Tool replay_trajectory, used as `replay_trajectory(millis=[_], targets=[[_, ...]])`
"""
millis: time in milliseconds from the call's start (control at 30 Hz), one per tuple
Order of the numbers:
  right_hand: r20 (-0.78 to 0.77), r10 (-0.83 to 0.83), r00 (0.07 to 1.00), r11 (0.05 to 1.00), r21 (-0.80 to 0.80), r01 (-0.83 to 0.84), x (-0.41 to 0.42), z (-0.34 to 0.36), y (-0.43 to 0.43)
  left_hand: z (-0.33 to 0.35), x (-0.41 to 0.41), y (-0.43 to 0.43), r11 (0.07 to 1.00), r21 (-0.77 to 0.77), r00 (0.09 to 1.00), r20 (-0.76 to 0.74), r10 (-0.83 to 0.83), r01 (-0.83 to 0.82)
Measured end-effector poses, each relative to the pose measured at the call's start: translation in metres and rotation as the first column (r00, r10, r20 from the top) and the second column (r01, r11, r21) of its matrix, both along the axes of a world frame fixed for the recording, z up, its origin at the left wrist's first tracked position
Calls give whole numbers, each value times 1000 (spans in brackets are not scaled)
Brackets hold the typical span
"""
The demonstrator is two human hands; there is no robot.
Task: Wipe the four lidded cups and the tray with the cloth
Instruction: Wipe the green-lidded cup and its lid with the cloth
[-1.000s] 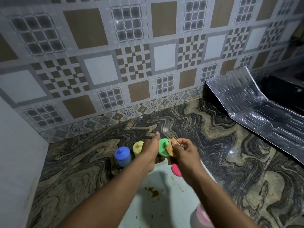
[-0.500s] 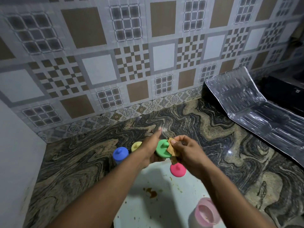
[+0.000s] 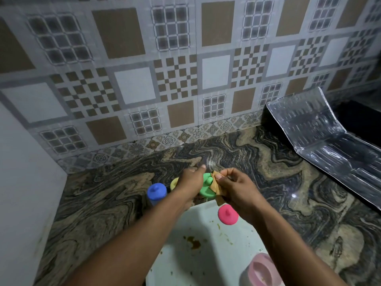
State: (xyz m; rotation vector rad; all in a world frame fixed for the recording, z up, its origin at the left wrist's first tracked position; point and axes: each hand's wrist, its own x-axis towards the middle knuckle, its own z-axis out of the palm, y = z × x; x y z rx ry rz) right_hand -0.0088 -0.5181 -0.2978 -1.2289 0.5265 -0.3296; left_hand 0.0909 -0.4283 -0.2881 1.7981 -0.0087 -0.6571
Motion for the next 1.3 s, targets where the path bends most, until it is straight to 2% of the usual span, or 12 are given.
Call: replay_trajectory(millis=[133, 233, 300, 400, 467, 533, 633, 767, 967, 1067, 1233, 1300], targets=[[34, -293, 956, 954, -63, 295, 7, -22, 38, 6, -11, -8, 950, 17, 942, 138, 306, -311], [31, -354, 935, 935, 29, 353, 3, -31, 48, 3, -18, -2, 951, 44, 949, 84, 303, -308], [44, -341, 939, 940, 37, 339, -1, -28, 38, -5, -15, 5, 972, 108, 972, 138, 192, -208], [83, -289, 954, 957, -12, 291, -6, -22, 20, -13, -10, 17, 997, 73, 918, 393, -49, 22], [76, -219, 973, 974, -49, 223, -8, -20, 12, -11, -9, 28, 958, 69, 796, 541, -271, 279], [71, -124, 990, 989, -71, 129, -10, -19, 6, -5, -7, 39, 854, 149, 636, 606, -478, 499], [44, -34, 998, 999, -40, 35, -11, -16, 2, -2, 3, 50, 765, 218, 504, 639, -581, 606], [19, -30, 999, 999, 24, 30, -5, -15, 5, -5, 11, 53, 796, 213, 523, 654, -547, 567], [56, -121, 991, 989, 89, 116, -1, -21, 15, -15, 10, 49, 898, 204, 483, 785, -388, 389], [55, -159, 986, 985, 79, 154, -3, -26, 19, -24, 10, 49, 901, 216, 448, 809, -381, 376], [-100, -431, 897, 900, 27, 436, 0, -47, 3, -34, 23, 50, 953, 147, 534, 801, -271, 264], [-165, -472, 866, 868, 88, 489, 0, -49, -8, -35, 30, 50, 956, 174, 544, 792, -278, 235]])
